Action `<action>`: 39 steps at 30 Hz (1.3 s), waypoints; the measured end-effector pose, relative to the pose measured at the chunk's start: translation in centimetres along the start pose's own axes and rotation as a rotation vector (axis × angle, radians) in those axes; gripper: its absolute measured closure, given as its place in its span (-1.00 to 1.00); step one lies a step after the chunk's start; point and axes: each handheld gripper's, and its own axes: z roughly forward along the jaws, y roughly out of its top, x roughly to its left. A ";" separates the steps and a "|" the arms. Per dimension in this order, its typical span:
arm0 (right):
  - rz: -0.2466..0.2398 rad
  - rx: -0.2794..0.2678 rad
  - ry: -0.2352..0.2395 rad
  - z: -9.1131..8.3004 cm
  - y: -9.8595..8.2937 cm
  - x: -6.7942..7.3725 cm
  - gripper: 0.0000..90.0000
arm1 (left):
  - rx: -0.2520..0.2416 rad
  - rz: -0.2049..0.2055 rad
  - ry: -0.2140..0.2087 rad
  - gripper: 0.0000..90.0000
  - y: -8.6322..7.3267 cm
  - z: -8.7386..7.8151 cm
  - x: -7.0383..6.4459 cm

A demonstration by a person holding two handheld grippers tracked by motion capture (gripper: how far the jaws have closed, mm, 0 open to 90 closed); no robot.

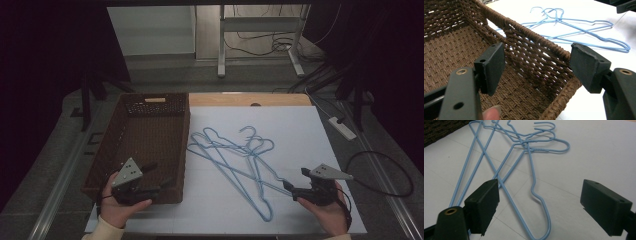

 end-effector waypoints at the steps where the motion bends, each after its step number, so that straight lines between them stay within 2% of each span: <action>1: 0.000 0.000 0.000 0.0 0.0 0.0 -0.63 | 0.001 0.000 0.000 -0.35 0.0 0.0 0.0; 11: 0.004 0.002 -0.010 -0.1 0.0 -0.1 -0.61 | 0.000 -0.012 0.002 -0.35 0.0 0.0 0.0; 31: 0.006 0.011 -0.021 0.0 0.0 0.1 -0.58 | 0.003 -0.010 0.005 -0.35 -0.1 0.0 -0.2; 34: 0.003 0.017 -0.013 0.1 0.4 0.4 -0.57 | 0.004 -0.010 0.006 -0.35 0.0 0.0 -0.2; 39: -0.033 0.050 -0.001 0.7 1.9 1.3 -0.53 | 0.008 -0.011 0.002 -0.35 -0.1 0.1 -0.1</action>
